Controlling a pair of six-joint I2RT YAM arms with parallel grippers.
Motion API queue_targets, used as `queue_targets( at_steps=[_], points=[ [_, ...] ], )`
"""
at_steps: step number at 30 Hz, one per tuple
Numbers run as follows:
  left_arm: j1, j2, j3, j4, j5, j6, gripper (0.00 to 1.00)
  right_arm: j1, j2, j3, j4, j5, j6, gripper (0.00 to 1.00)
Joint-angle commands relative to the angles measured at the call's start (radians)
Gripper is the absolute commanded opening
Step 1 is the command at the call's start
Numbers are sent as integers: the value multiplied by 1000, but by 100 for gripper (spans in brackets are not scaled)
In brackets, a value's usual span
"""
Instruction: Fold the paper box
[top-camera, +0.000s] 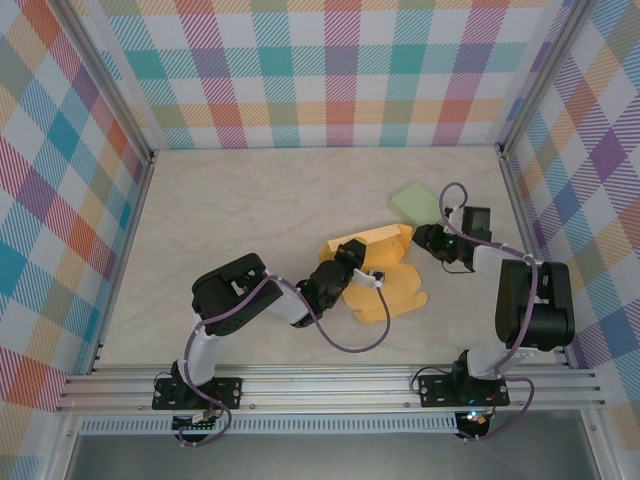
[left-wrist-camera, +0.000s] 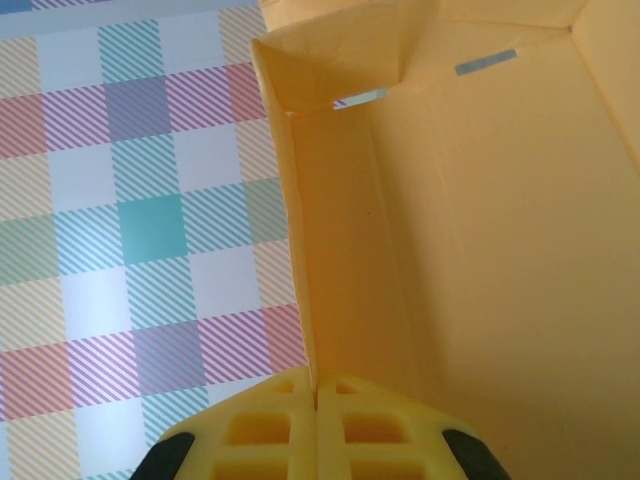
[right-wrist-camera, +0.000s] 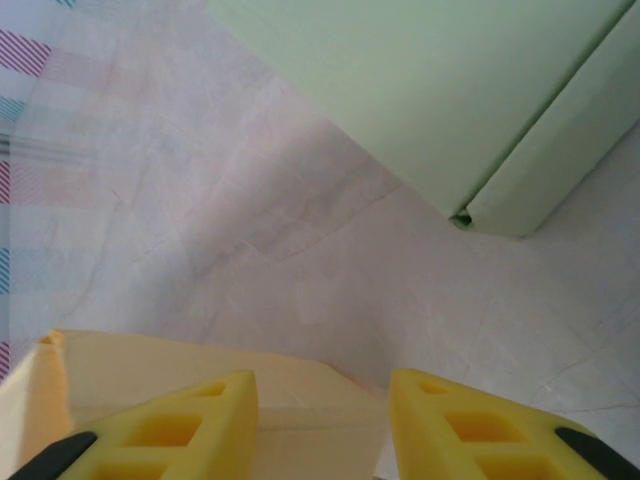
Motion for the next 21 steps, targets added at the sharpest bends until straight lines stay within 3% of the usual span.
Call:
queue_targets(
  at_steps=[1,21],
  points=[
    [2,-39,-5,-15,5,1,0,11,9,3,50,-33,-30,40],
    [26,16,7,-11,4,17,0,152,-116,-123,103,55,-106,43]
  ],
)
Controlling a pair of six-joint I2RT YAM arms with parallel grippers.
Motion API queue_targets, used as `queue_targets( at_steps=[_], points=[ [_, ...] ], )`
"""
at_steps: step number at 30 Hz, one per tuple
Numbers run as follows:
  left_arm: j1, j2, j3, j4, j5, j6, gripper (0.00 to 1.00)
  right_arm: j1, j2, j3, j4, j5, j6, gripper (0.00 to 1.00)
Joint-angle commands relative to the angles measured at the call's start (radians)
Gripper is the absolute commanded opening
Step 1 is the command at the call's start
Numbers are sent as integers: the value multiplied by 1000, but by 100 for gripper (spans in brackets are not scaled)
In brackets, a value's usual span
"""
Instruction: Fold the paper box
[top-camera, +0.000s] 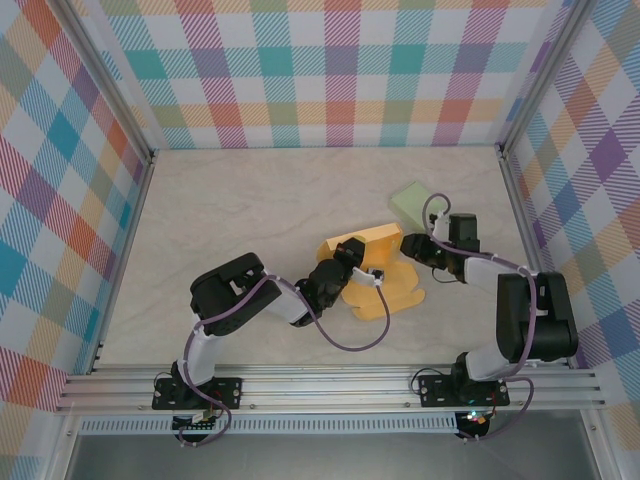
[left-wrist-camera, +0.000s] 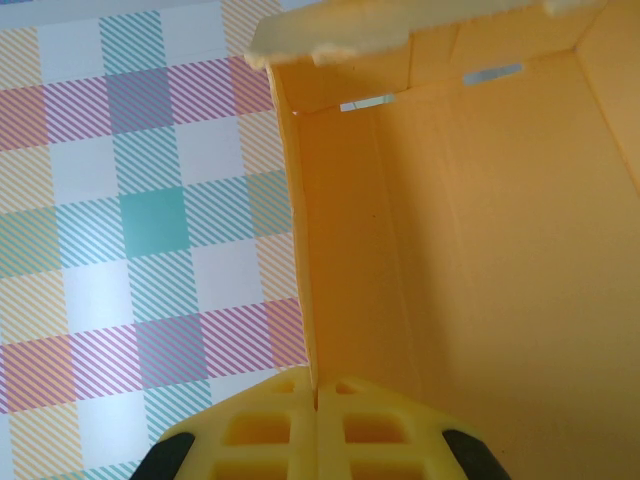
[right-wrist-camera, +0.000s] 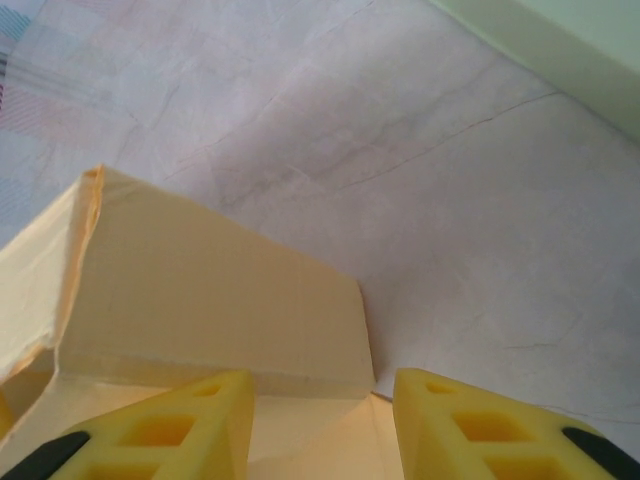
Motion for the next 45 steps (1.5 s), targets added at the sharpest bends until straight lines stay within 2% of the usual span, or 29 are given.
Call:
queue_targets(
  at_steps=[1,8,20,34,42,45],
  points=[
    [10,25,7,-8,7,18,0,39,-32,-24,35,18,-47,43],
    [10,26,4,-7,13,24,0,70,-62,-36,55,77,-67,46],
    [7,21,1,-8,24,18,0,93,37,23,145,127,-86,51],
    [4,-2,-6,-46,35,-29,0,190,105,9,299,389,-90,49],
    [3,-14,-7,-39,42,-67,0,221,170,60,283,484,-103,39],
    [3,-42,-14,-51,56,-108,0,236,191,77,283,528,-110,30]
  ],
)
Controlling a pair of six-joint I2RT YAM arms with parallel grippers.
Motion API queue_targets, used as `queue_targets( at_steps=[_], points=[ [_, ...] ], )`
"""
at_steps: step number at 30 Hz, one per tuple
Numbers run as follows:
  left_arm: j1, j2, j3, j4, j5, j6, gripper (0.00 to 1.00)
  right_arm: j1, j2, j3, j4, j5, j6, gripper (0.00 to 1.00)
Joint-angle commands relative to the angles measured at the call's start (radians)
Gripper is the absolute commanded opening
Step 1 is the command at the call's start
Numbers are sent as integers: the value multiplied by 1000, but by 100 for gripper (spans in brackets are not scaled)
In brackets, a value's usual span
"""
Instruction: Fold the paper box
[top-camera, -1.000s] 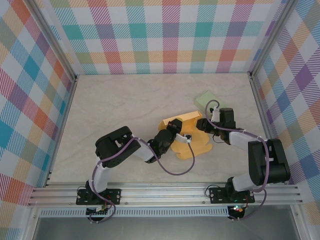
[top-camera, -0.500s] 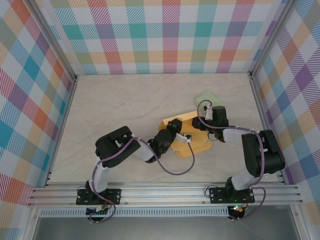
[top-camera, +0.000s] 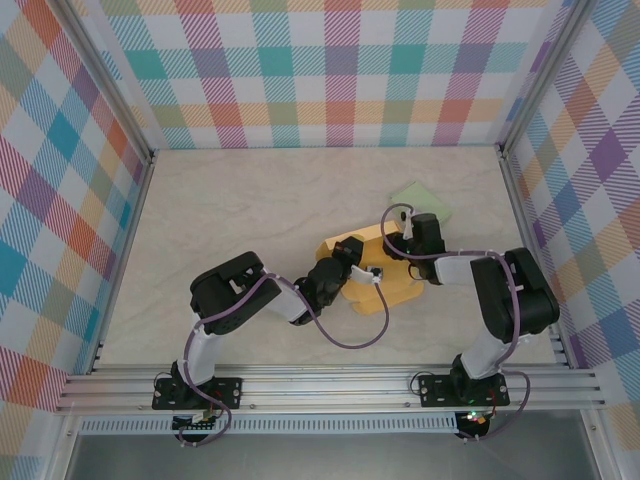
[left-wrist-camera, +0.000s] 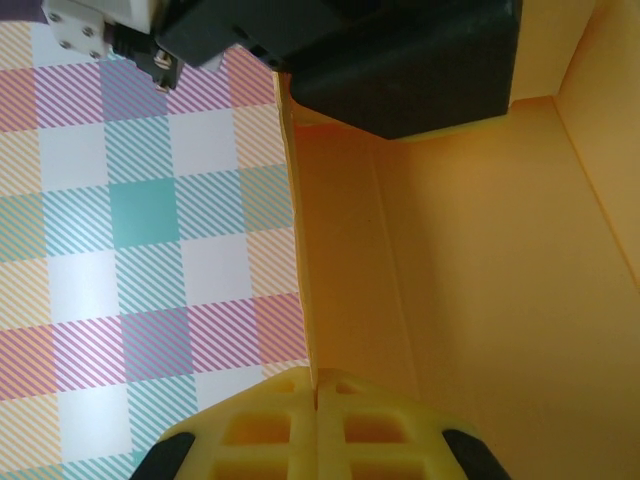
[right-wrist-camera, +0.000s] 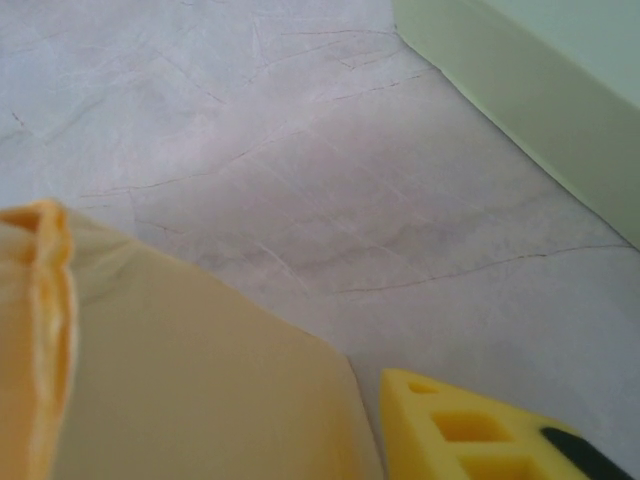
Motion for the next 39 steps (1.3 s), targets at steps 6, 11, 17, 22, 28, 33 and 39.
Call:
queue_targets(
  at_steps=[6,11,17,22,28,33,39],
  points=[
    [-2,-53,-9,-56,34,-89,0,59,40,61,31,289,-17,0],
    [-2,-44,9,-20,14,-124,14,88,43,55,48,387,-22,0],
    [-13,-112,12,-12,-8,-267,71,97,46,60,46,380,-37,0],
    [-31,-257,-30,-31,-60,-439,83,97,35,48,61,355,-46,0],
    [-45,-559,-92,-293,-121,-852,100,98,14,50,26,320,-57,0],
    [-39,-838,-118,-570,-163,-1262,100,97,-27,56,-45,330,-51,0],
    [53,-1088,-162,-938,-258,-1835,100,97,-138,45,-120,309,-12,0]
  ],
)
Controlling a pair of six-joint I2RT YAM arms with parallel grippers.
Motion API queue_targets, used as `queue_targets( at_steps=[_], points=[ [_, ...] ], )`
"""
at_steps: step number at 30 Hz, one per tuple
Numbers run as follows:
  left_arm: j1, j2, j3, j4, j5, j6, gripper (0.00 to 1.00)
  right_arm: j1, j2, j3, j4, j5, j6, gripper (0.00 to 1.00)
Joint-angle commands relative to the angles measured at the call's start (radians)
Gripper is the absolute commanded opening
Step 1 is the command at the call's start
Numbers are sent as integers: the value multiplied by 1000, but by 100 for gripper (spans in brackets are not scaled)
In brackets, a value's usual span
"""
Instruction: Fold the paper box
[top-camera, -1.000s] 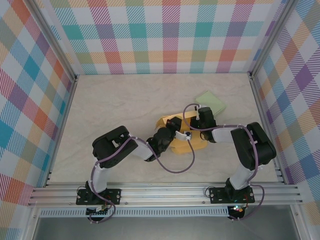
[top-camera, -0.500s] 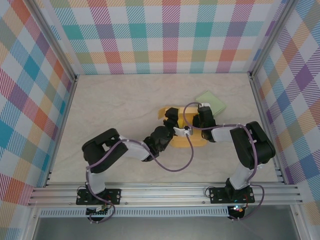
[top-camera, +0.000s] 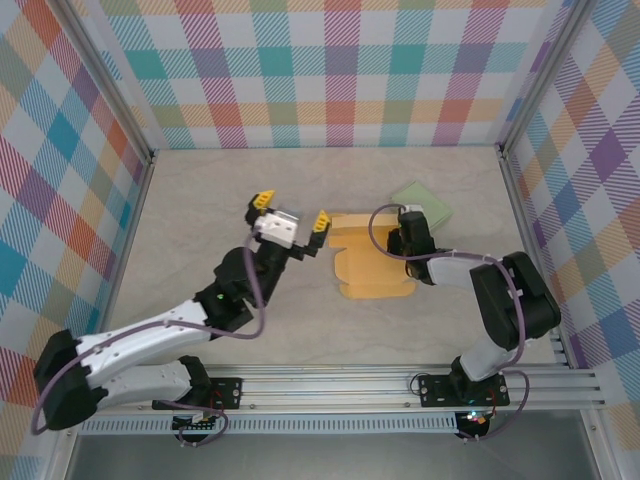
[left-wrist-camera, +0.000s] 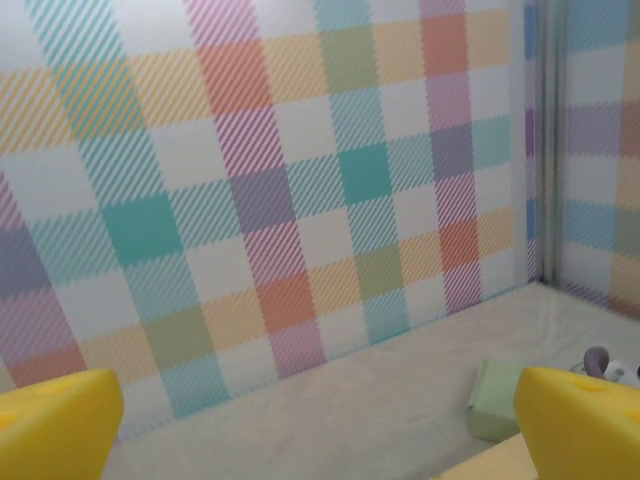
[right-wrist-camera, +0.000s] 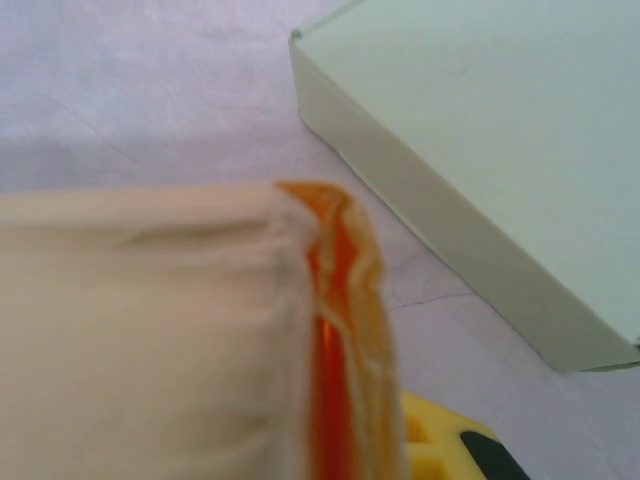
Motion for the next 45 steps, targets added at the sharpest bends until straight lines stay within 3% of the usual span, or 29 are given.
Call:
queue_targets(
  at_steps=[1,5,11,15,19,27,33,45],
  points=[
    [75,-69,-52,-321,-84,-496,100,1,-87,17,-69,-33,38,0],
    [149,-77,-37,-514,-35,-677,100,0,-152,36,-180,-80,34,0],
    [156,-43,21,-661,-82,-750,100,0,-279,3,-286,-74,26,0],
    [156,-44,1,-620,-56,-786,100,-1,-389,-91,-251,-78,21,0],
    [155,-32,-22,-522,67,-822,100,-2,-460,-137,-222,-94,22,0],
    [155,7,-117,-308,216,-875,100,-2,-446,-162,-192,-112,58,0],
    [146,109,-51,-219,338,-857,100,-2,-421,-173,-168,-115,64,0],
    [55,392,168,-296,253,-789,100,-2,-431,-180,-169,-107,68,0]
  ],
)
